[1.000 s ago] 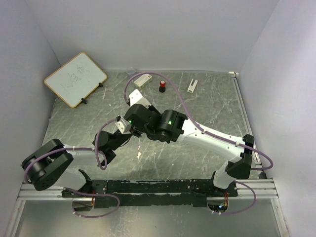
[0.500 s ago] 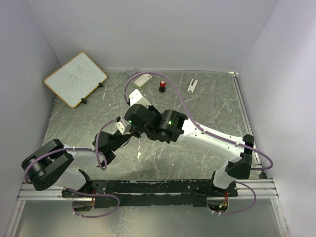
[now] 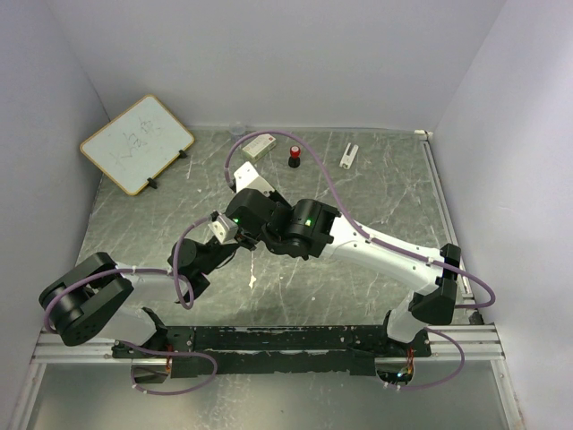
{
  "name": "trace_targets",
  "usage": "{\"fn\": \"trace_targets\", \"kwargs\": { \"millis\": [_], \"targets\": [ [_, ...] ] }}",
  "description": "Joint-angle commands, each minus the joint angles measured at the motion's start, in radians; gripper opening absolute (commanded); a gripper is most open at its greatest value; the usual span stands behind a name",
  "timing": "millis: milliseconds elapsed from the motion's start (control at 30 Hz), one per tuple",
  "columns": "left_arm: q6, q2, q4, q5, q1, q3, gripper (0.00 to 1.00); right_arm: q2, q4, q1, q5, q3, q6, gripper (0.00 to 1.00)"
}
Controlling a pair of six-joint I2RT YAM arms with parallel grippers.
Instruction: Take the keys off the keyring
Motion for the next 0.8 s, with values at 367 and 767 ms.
{"fn": "trace_targets", "kwargs": {
  "millis": [367,767],
  "targets": [
    [0.014,-0.023,0.048,-0.003,-0.010,0.014,0.31,0.005,0.004,0.003,0.020,0.006,0.007,0.00],
    [0.014,-0.036,0.041,0.013,-0.011,0.012,0.29,0.000,0.007,0.003,0.015,0.003,0.011,0.00]
  ]
}}
